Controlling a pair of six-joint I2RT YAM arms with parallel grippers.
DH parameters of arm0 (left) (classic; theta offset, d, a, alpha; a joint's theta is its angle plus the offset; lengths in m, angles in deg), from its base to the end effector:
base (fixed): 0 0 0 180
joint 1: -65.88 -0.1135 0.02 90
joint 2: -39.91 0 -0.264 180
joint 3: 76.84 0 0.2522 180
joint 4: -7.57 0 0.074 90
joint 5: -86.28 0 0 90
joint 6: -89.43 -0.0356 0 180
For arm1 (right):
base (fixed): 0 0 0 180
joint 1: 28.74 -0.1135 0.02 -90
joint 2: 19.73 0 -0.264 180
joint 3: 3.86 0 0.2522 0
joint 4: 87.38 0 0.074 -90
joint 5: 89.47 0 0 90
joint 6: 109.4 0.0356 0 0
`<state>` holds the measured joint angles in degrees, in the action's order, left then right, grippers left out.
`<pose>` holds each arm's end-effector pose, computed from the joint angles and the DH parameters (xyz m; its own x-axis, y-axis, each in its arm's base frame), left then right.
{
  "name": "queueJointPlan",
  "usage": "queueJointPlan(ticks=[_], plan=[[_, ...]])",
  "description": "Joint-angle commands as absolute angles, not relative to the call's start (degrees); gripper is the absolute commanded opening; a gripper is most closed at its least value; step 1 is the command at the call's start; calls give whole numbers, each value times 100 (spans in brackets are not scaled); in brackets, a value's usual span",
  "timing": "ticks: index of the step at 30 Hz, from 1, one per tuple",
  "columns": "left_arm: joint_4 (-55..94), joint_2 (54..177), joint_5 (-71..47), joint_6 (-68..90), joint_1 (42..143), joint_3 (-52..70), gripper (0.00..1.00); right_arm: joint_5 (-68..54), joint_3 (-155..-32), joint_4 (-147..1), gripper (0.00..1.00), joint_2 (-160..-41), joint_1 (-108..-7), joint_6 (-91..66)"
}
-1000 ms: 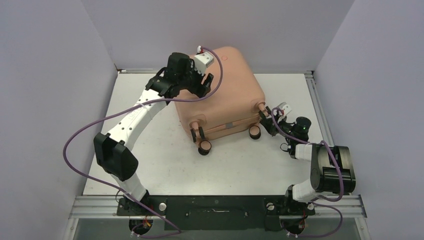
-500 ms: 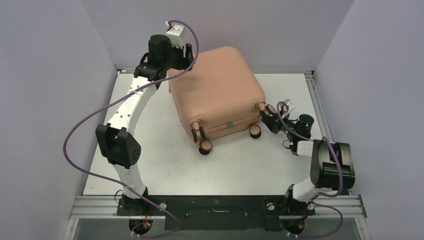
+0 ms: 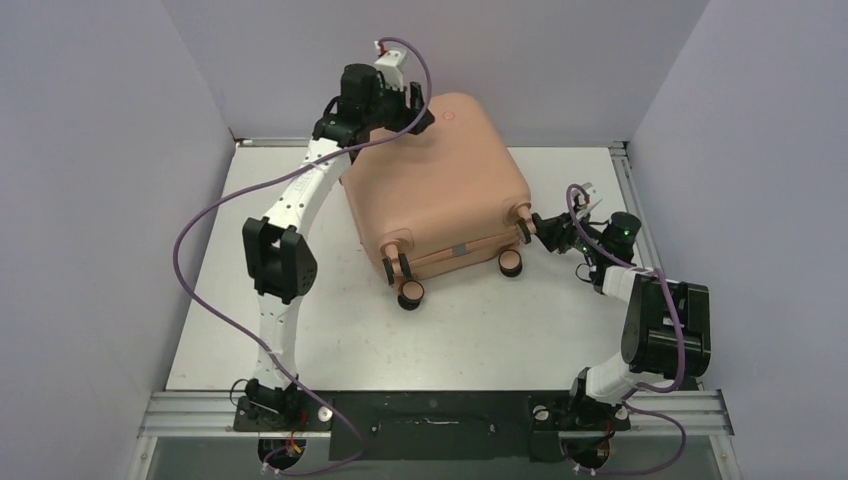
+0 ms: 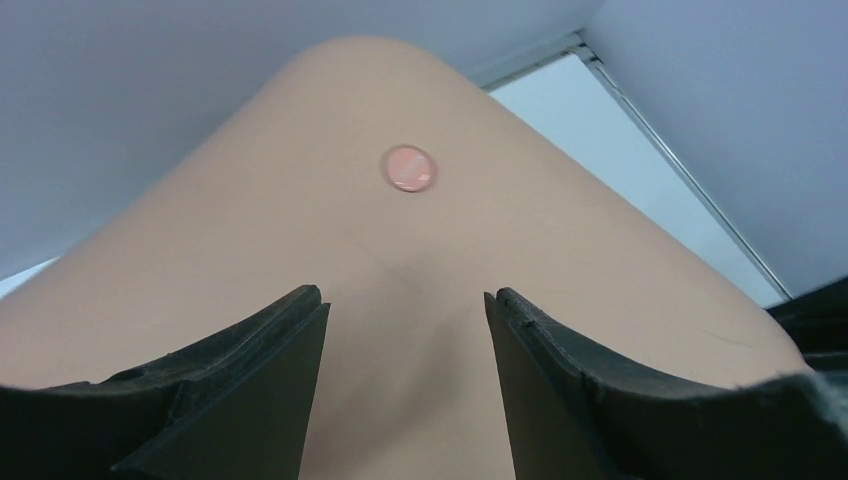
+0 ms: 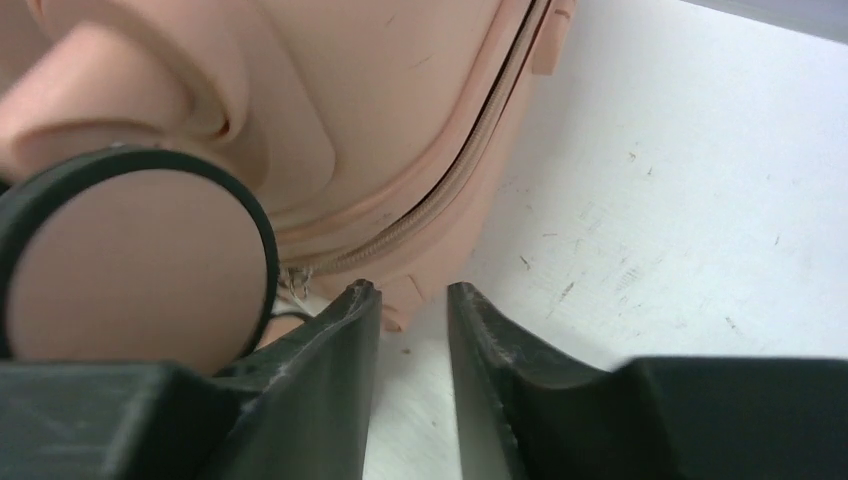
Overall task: Pack the luggage
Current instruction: Zip the luggage at the center of the board.
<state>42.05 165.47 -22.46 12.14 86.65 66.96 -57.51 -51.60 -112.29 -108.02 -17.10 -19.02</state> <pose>0.4789 -0.1938 0.3771 -0.3924 -0.0740 -0.9168 0.5514 0.7789 -0.2989 0.2932 -0.0296 0.1884 -0.2686 0.0589 -0.9614 -0.6916 0.6829 0.2351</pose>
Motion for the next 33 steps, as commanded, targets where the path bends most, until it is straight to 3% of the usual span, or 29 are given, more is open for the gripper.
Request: queueJointPlan(ticks=[1,2,6,11,19,23,28,32,33], plan=[[4303,16372,-2896,1116,9178,7331,61,-6306,-5207,-10670,43,-10559,-1620,-2948],[4402,16347,-2907,1125,9257,7365,61,-6468,-5133,-10670,48,-10518,-1596,-3054],[4702,16183,-2961,1210,9432,7319,61,-6769,-5023,-10683,54,-10605,-1600,-3149],[4754,15694,-2850,1094,9406,6658,61,-6852,-4497,-12277,63,-10725,-1649,-2691],[4845,14997,-2886,695,9356,5739,62,-6199,-4333,-13307,61,-10844,-2008,-2177],[4909,14794,-2851,574,9352,5531,62,-5959,-4424,-13731,54,-11079,-2189,-1754],[5161,14604,-3306,356,9367,5504,62,-5825,-4604,-13716,38,-11276,-2283,-1614],[5813,14389,-3718,-298,9551,5422,61,-5990,-4760,-13486,8,-11365,-2280,-1633],[6040,14336,-3790,-514,9626,5355,61,-6020,-4789,-13437,6,-11380,-2285,-1642]])
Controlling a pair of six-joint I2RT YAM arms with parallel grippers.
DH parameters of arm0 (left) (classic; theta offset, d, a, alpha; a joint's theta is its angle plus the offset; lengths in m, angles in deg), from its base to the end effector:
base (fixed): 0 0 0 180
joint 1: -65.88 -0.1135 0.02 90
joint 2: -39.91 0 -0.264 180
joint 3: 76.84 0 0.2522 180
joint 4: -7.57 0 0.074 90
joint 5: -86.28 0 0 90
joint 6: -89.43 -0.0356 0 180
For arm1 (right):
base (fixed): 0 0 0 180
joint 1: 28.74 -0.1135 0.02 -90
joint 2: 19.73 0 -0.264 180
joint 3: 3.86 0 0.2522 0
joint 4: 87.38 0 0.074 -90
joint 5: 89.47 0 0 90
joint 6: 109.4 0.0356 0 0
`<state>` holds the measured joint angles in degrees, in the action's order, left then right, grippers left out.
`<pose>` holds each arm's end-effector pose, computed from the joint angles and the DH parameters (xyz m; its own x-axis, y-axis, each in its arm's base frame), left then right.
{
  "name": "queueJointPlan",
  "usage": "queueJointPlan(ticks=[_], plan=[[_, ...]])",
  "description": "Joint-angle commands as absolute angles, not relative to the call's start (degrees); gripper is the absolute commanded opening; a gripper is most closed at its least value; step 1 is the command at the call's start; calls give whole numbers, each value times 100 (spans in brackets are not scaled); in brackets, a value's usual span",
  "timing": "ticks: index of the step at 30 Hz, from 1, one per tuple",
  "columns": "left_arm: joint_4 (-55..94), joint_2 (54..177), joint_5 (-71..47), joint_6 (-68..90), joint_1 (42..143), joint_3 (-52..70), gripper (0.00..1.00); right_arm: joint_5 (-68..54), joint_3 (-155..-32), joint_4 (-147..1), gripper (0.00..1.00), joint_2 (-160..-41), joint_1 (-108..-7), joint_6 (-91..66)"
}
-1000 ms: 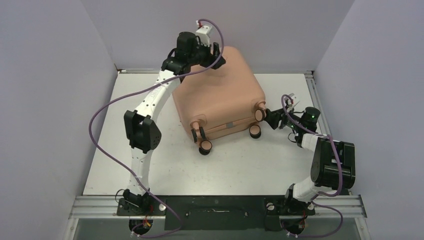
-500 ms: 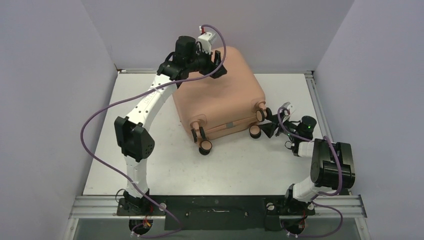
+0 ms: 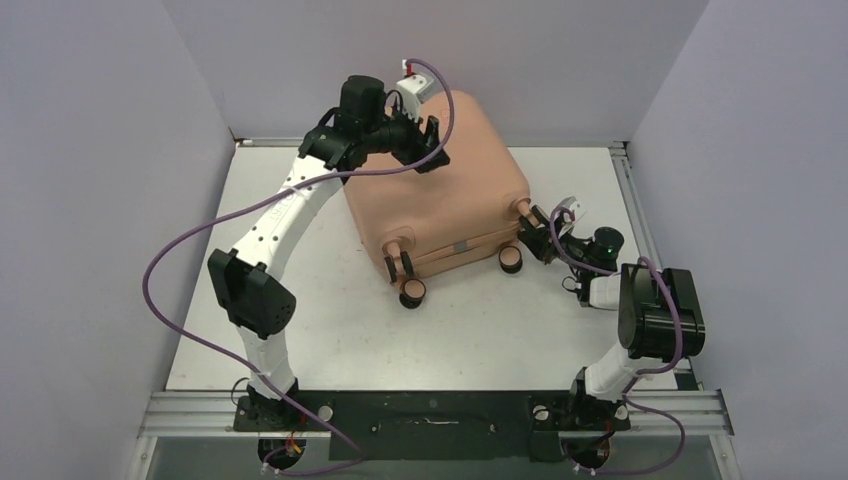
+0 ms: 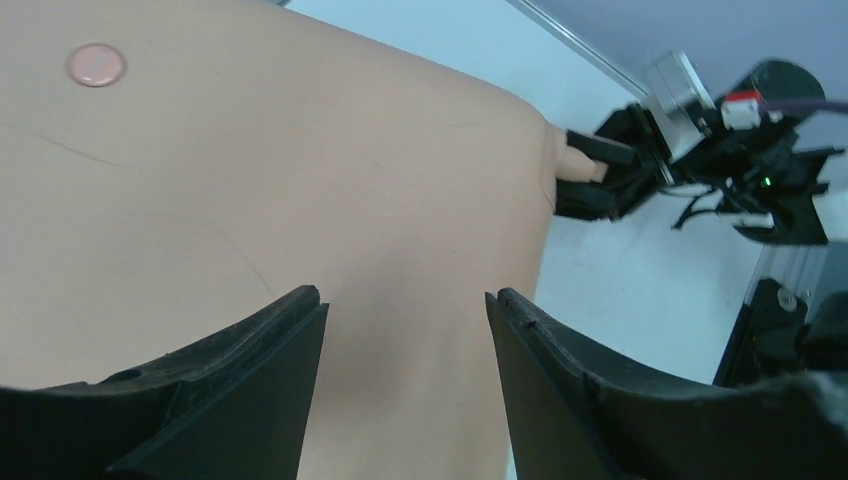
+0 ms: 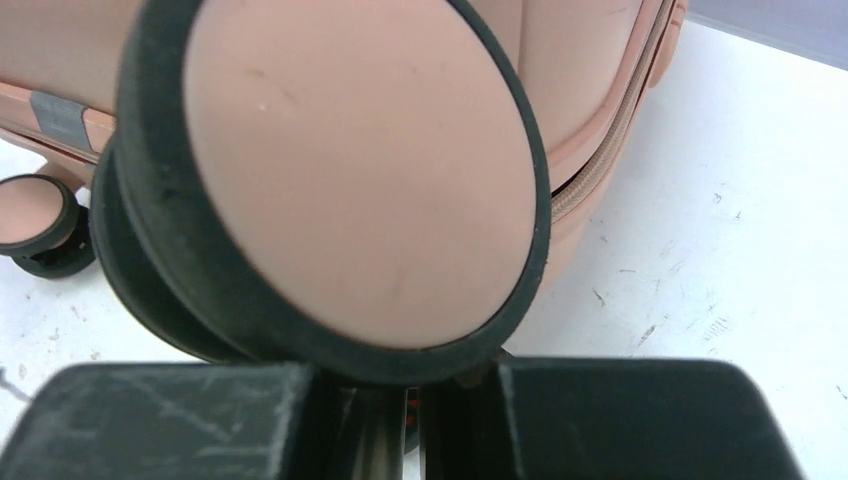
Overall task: Pack the luggage
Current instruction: Zip the luggage at the center of the board.
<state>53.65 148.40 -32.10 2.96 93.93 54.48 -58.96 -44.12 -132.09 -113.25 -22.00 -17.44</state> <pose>0.3741 -0.2185 0.4202 -0.3969 0.1501 -0.9055 0.7762 0.5815 -0.2438 0.2798 -0.0022 0.1612 -0.1745 0.0381 -0.9839 -0.7810 0.6032 0.1618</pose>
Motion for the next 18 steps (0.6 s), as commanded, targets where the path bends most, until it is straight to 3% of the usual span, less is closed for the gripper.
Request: queueJointPlan(ticks=[1,12,18], plan=[[6316,14287,-3828,-707,9708,5269,61,-6056,-4805,-13432,5,-11398,-2285,-1646],[6780,13828,-3099,-1639,10264,3681,52,-6101,-4865,-14825,5,-11966,-1972,-77],[6507,13797,-1084,-2066,10675,3070,39,-5929,-4988,-15073,5,-12207,-1838,384]])
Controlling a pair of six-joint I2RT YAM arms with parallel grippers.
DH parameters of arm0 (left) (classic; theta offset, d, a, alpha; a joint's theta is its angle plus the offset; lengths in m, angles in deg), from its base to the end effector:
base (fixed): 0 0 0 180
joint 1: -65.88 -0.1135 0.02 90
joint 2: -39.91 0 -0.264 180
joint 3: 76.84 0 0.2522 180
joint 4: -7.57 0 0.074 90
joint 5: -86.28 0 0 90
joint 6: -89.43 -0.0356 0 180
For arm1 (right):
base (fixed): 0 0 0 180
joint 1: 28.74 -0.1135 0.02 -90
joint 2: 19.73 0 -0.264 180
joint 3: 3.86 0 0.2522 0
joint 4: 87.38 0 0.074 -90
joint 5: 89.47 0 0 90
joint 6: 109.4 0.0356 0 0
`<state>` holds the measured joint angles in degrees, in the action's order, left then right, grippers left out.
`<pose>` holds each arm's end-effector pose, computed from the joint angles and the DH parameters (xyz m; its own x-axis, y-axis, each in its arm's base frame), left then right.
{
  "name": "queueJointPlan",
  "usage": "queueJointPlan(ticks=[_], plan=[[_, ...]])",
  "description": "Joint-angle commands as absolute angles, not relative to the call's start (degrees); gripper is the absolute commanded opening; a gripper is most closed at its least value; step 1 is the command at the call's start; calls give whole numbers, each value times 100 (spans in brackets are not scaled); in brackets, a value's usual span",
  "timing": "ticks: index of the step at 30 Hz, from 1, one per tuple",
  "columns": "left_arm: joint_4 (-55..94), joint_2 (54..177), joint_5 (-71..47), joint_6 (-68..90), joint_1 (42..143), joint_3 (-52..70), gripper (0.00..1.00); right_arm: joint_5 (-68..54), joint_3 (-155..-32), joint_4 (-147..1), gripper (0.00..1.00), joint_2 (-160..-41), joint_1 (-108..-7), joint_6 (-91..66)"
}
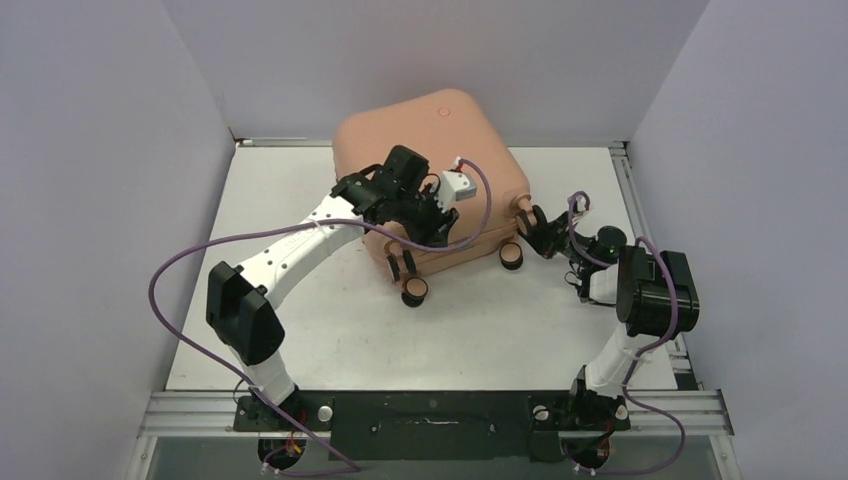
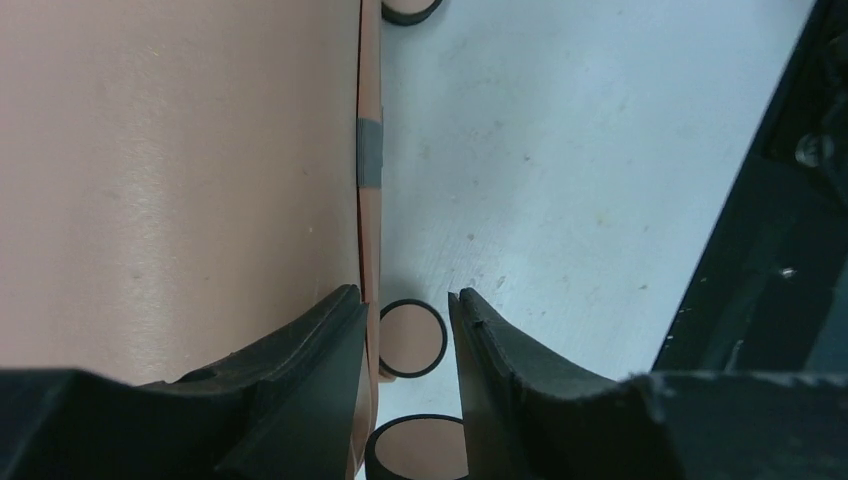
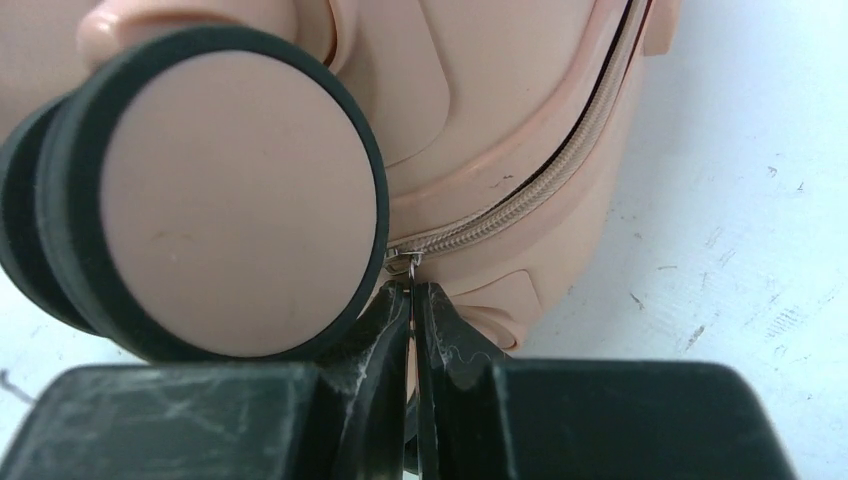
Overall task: Pack the luggage
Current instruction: Zip the luggage at the center of the board.
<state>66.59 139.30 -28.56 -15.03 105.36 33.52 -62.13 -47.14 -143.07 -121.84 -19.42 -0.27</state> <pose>0.2851 -0.2542 0.3429 -0.3577 0.5882 -0.7253 0.9119 0.3873 -0.1356 0.2973 -0.0168 0.1509 -0.3135 0.2040 -0.9274 -0.7389 0.5610 0.3732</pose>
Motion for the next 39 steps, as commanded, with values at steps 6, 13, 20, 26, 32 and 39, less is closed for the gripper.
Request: queueJointPlan(ticks=[6,13,20,26,32,39], plan=[[6849,13783,-685,-2459,10890,2785,31,-5063,-5144,-13458,5,-11663,-1837,-637],[7320,13843,-155,-2682,11035,2564,8,-3975,-5411,-12328,5,-11208,-1828,-1299],[7774,13737,-38,-2862,11038,2202,0,-3498,-5677,-11897,5,-11088,-1863,-1404],[7792,13347,-216,-2922,11035,1860,0,-3373,-5930,-11943,5,-11229,-1889,-1083],[7880,13132,-574,-2994,11011,1692,0,-4490,-5904,-13342,5,-11993,-1719,924],[8084,13025,-618,-3151,10985,1558,0,-3815,-6423,-12207,5,-12137,-1811,70]])
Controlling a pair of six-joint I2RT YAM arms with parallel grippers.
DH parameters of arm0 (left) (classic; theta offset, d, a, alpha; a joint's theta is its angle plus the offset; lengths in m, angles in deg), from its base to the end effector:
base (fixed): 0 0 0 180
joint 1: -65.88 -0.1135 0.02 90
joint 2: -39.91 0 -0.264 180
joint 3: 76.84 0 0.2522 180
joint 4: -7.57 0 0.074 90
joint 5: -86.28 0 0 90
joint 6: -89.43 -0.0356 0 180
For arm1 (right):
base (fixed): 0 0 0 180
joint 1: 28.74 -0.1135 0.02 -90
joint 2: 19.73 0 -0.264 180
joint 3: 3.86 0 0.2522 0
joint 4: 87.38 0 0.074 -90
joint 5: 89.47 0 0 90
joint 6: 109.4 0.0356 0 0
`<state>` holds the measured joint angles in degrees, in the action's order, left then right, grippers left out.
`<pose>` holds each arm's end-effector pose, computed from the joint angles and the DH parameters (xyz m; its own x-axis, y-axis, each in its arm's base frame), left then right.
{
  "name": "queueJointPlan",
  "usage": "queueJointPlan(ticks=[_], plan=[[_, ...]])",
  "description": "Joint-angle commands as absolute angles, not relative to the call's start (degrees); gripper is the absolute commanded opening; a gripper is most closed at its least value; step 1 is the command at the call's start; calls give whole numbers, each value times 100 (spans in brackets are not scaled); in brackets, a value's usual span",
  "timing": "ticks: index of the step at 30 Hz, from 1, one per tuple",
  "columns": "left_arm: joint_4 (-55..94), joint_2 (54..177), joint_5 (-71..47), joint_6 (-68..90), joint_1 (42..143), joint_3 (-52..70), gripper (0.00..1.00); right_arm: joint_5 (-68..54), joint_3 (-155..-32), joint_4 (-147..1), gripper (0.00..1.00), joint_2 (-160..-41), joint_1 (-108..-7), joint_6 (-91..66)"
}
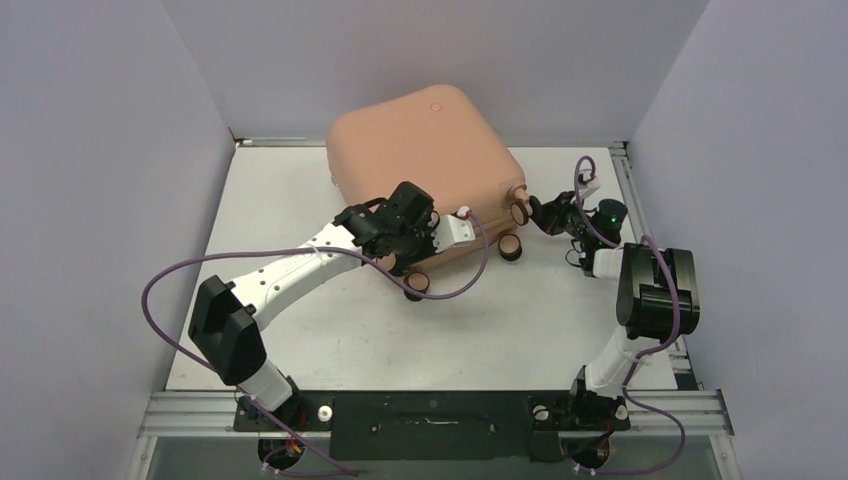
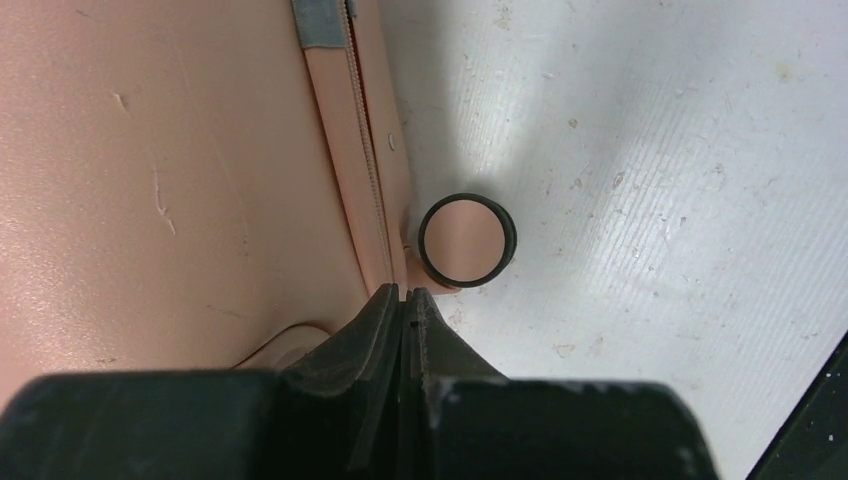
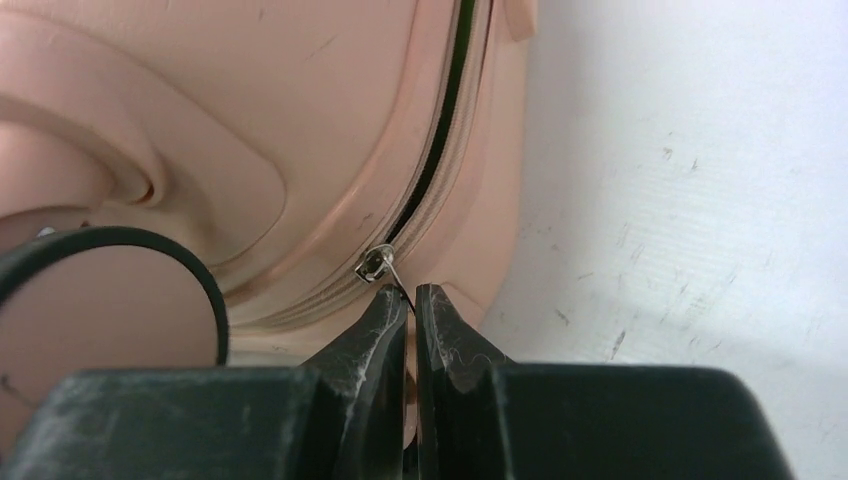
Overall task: Pack the luggage
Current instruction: Zip the luggage at the center of the board.
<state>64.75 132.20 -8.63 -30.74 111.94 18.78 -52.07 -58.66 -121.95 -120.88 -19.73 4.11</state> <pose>0.2385 -0.2519 0.3035 -0.1062 0.8319 -0.5447 0.9321 0.2741 0.2367 0.3390 -0.0251 0.1705 -0.4534 0.3172 -0.8330 -0.5367 0.6490 0.5392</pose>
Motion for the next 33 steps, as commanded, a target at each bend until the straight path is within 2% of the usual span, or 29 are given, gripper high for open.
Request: queueJointPlan(ticks=[1,8,17,22,27,33], plan=[[8104,13000,-599,-3163,10983,1532,0,-3689,-6488,-12062,5,-12119,-1817,-27],[8084,12934,-428,-3238,10930,1141,0,-3004,-6877,-11460,5,-11935,-2049,-565],[8088,12446,-640,-3737,10568,591,0,-2803,-8309,-10550,5,-12897,-2545,-1238],[8051,12258,-699,-4017,10328,361,0,-3255,-9243,-10197,5,-13432,-2591,-1486],[7953,12058,-610,-4029,10140,308,0,-4013,-8487,-10934,5,-12956,-2578,-1286],[8349,11577,-1360,-4094,9393,882,0,-4741,-7303,-11458,5,-12103,-2669,-1148]])
